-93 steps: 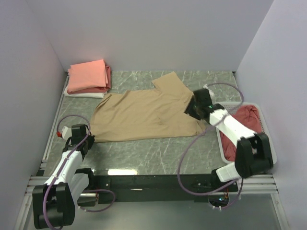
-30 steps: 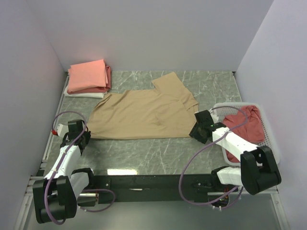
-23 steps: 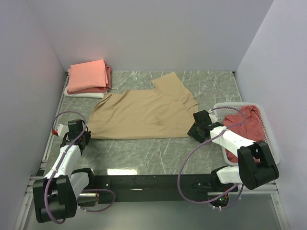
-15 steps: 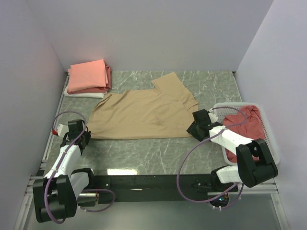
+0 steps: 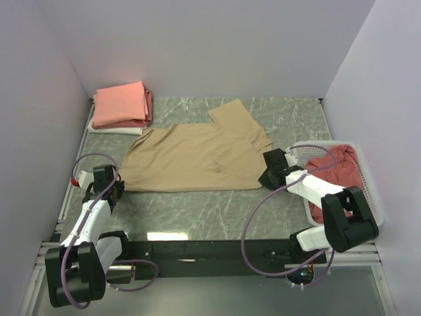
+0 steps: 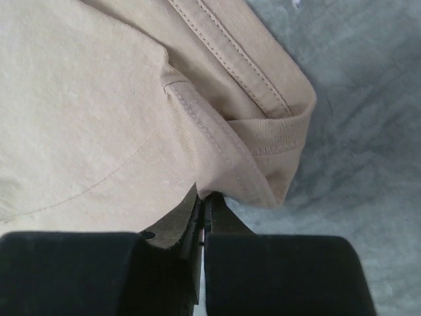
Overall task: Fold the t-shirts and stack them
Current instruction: Fold the tshirt
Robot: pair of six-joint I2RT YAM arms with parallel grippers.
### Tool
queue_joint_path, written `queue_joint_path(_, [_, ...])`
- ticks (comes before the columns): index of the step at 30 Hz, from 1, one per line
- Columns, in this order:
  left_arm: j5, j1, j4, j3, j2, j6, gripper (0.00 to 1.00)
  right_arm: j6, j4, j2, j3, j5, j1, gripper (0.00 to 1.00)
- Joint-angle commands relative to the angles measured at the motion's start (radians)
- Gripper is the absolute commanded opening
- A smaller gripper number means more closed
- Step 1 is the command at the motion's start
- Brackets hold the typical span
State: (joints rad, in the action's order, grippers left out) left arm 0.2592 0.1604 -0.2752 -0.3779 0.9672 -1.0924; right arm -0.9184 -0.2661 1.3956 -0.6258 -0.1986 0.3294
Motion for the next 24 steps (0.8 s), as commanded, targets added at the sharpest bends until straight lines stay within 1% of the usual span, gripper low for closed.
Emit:
queue_joint_path(1, [0.017,0.005,-0.031,-0.041,-0.044,0.020,0.00,0.041,-0.114,-0.116,-0.022,-0.044,-0.004,0.00])
queue_joint_path(3, [0.002,0.007,-0.073,-0.046,-0.082,0.020,0.00,0.062,-0.154,-0.193,-0.006,-0.029,-0.015,0.00])
queue_joint_path(4, [-0.006,0.005,-0.085,-0.046,-0.097,0.020,0.00,0.072,-0.203,-0.273,-0.002,-0.024,-0.026,0.00])
queue_joint_path(6, [-0.035,0.005,-0.116,-0.039,-0.145,0.019,0.00,0.087,-0.254,-0.358,0.006,-0.022,-0.035,0.00])
queue_joint_path(7, [-0.040,0.005,-0.124,-0.033,-0.160,0.019,0.00,0.090,-0.298,-0.439,0.009,-0.016,-0.038,0.00])
queue_joint_path(10, [-0.067,0.005,-0.156,-0.020,-0.208,0.017,0.00,0.090,-0.366,-0.570,0.023,0.008,-0.043,0.00])
queue_joint_path(15, [-0.110,0.001,-0.202,-0.012,-0.262,-0.010,0.00,0.078,-0.444,-0.676,0.046,0.051,-0.044,0.00])
queue_joint_path(18, [-0.130,0.001,-0.246,-0.032,-0.285,-0.023,0.01,0.069,-0.486,-0.739,0.041,0.050,-0.044,0.00])
queue_joint_path(21, [-0.132,0.002,-0.268,-0.041,-0.292,-0.035,0.01,0.061,-0.498,-0.747,0.031,0.102,-0.046,0.01])
queue_joint_path(22, [-0.132,0.001,-0.274,-0.045,-0.291,-0.040,0.02,0.061,-0.501,-0.745,0.031,0.111,-0.046,0.01])
queue_joint_path(23, [-0.126,0.002,-0.300,-0.050,-0.280,-0.055,0.07,0.062,-0.505,-0.745,0.028,0.117,-0.044,0.07])
queue_joint_path(24, [-0.124,0.002,-0.309,-0.058,-0.274,-0.058,0.22,0.062,-0.510,-0.748,0.025,0.119,-0.044,0.13])
